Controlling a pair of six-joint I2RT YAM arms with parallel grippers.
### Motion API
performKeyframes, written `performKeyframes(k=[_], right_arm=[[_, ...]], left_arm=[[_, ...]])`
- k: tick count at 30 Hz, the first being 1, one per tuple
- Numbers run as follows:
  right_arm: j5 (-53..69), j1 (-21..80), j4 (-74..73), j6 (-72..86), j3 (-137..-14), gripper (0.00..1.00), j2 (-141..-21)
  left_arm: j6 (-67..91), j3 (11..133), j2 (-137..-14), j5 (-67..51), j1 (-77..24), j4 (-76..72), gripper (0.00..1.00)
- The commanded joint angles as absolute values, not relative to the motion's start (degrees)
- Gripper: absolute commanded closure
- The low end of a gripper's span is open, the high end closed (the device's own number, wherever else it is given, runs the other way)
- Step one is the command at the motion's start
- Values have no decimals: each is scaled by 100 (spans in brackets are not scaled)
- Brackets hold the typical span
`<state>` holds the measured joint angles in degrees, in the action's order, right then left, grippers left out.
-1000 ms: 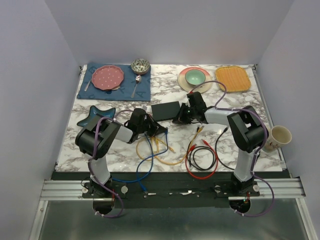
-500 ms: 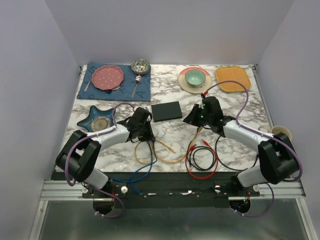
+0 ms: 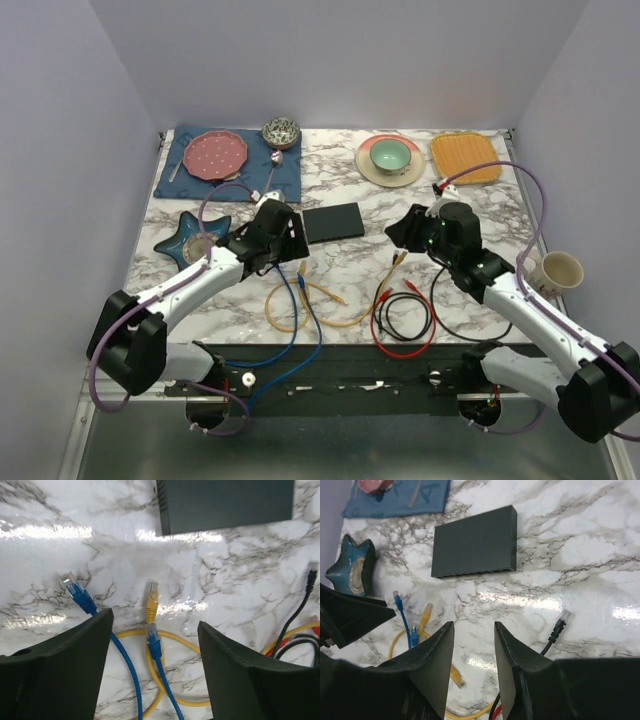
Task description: Pull the plug from the switch port
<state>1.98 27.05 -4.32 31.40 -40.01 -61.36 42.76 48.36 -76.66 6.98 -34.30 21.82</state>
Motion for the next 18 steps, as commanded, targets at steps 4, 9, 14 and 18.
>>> performKeyframes(k=[4,9,14,18], right_arm=[[-123,2812,-860,2488,-4394,52,-5713],[-588,2883,-1266,2487,-4317,53,-5590],[-554,2883,-1257,2672,-3868,53,-5292],[-606,2883,-1195,2734,-3569,53,-5054]], left_arm=[[4306,5596,-7557,1915,-3331,2723,1],[4377,5986,-7840,2171,-3208,3865,1],[4342,5248,-7252,1513,-3304,3903,11],[4062,4791,-6514,898,-3735,2712,14]])
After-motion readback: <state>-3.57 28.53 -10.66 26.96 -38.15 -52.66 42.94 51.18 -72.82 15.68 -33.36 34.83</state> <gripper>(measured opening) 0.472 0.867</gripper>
